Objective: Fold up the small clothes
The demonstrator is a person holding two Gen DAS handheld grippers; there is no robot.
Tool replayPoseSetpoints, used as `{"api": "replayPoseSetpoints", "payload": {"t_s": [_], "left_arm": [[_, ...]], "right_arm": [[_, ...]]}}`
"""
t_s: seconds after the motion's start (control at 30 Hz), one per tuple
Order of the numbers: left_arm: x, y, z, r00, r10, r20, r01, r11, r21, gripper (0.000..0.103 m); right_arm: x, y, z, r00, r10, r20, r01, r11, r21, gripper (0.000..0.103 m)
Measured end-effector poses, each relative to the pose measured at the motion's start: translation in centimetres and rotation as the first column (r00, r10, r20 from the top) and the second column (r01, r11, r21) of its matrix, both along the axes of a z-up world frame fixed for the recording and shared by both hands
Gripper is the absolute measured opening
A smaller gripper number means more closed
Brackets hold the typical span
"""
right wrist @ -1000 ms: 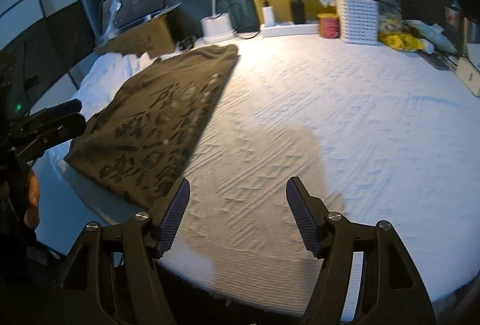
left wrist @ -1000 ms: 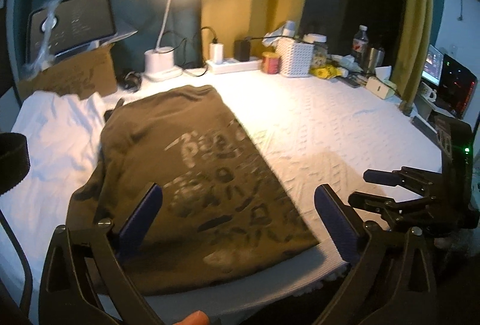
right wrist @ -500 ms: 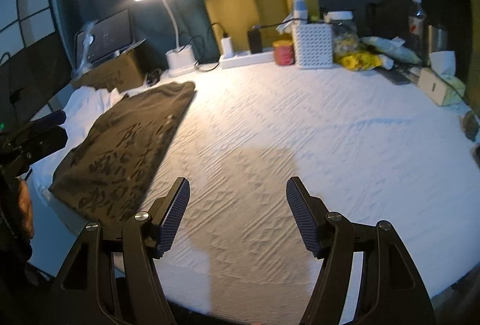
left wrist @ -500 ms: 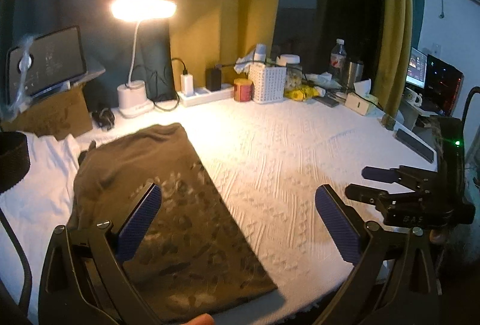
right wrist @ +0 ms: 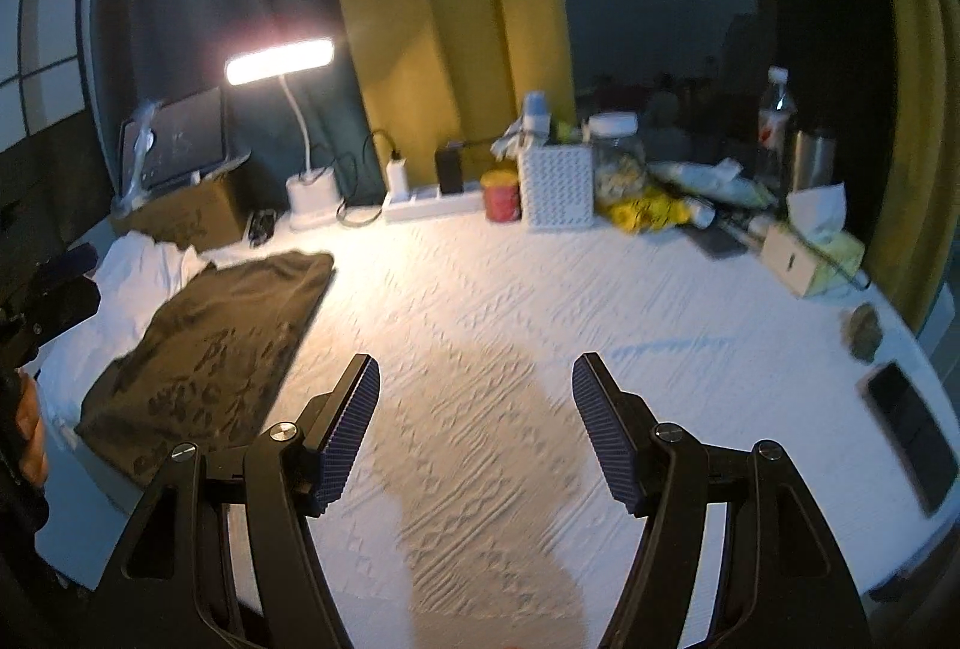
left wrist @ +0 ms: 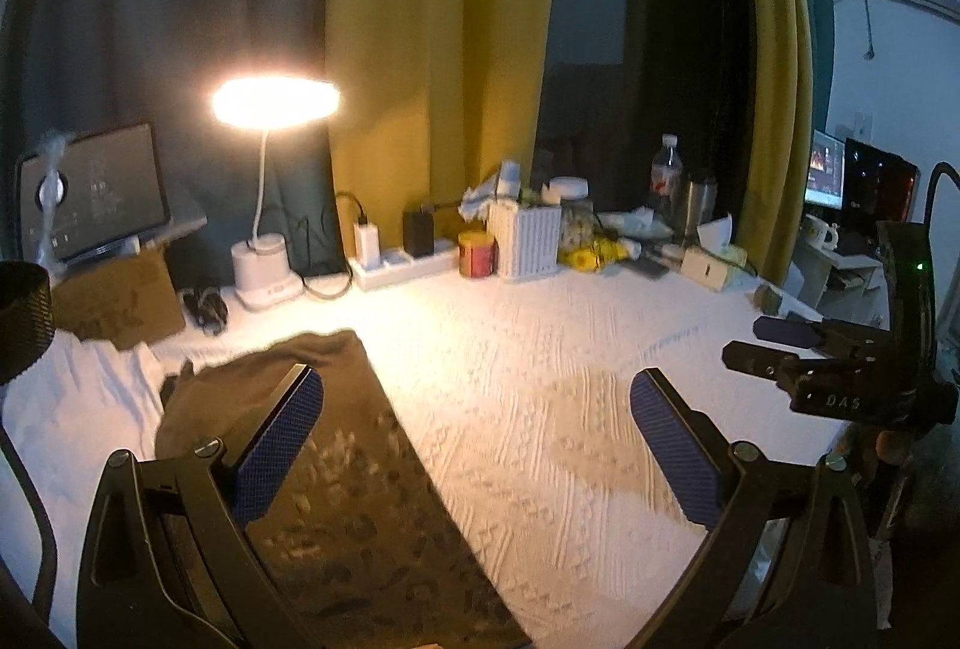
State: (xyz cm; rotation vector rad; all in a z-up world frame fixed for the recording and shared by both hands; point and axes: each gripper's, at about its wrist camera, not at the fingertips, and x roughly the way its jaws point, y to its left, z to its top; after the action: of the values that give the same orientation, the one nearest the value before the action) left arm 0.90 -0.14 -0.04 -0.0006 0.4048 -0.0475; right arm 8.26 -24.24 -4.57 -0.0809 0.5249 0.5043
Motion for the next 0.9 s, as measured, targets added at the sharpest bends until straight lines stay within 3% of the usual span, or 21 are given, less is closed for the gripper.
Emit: {"api": "replayPoseSetpoints", "payload": {"t_s": [0.47,0.9], "left_arm": [[-1.0,0.5,3.8,0.990,-0.002,0.141,0.000,1.000,0.019,0.101],[-3.2,2.5,6.8,0.969,0.033,0.243,-0.037,0.999,0.012,0.101]], "right_arm": [[-1.4,-0.4,6.0,0.991,-0.017,0.135,0.013,1.000,0.027,0.070],[-4.5,1.6,10.2,0.959,-0.078,0.274,0.079,0.997,0.008,0.070]]}}
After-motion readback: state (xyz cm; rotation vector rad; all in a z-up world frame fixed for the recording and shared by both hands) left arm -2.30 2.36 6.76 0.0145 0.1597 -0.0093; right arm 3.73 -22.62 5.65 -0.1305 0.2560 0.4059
